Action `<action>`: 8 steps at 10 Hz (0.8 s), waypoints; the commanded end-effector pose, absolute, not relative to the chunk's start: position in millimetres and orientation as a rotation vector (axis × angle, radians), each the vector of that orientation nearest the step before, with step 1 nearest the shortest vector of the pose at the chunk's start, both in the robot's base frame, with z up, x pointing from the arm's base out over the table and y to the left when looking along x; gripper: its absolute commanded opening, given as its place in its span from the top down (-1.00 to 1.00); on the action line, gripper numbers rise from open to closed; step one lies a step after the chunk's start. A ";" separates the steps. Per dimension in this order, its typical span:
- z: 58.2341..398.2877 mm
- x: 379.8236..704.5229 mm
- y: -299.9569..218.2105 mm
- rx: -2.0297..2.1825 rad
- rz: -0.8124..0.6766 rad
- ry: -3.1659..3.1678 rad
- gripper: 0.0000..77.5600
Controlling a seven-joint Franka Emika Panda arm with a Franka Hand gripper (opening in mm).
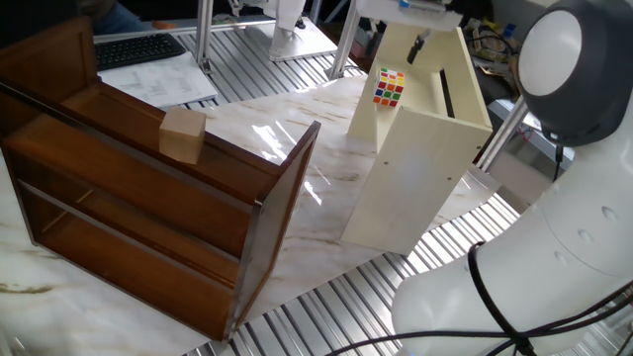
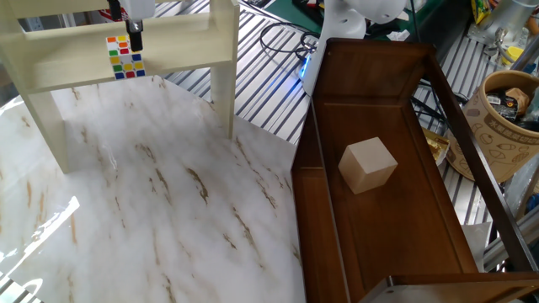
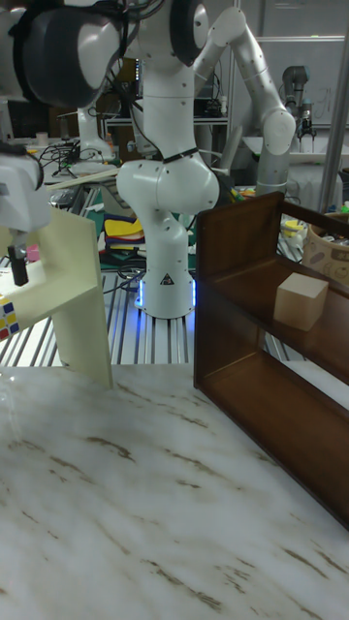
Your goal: Put the object on the shelf
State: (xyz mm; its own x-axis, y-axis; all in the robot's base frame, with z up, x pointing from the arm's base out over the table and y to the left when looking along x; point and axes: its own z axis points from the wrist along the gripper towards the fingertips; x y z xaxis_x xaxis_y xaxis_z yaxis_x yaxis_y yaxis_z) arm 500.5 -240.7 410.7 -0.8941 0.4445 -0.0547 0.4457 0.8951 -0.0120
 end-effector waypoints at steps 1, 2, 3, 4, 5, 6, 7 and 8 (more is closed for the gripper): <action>445.2 518.2 -208.9 0.772 -0.035 3.032 -1.00; 449.7 522.6 -199.8 0.777 -0.032 3.035 -1.00; 451.0 525.0 -193.7 0.777 -0.033 3.032 -1.00; 451.0 525.0 -193.7 0.777 -0.033 3.032 -1.00; 446.5 527.7 -182.1 0.759 -0.010 3.037 -1.00; 443.0 529.4 -175.7 0.741 -0.005 3.040 -1.00; 440.3 529.5 -169.2 0.727 0.006 3.045 -1.00; 438.3 528.4 -163.1 0.701 0.026 3.054 -1.00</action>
State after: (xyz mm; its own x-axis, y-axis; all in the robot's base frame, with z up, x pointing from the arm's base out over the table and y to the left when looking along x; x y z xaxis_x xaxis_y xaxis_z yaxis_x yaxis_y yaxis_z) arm 521.8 -190.2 438.8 -0.8879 0.4599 -0.0149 0.4600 0.8879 -0.0059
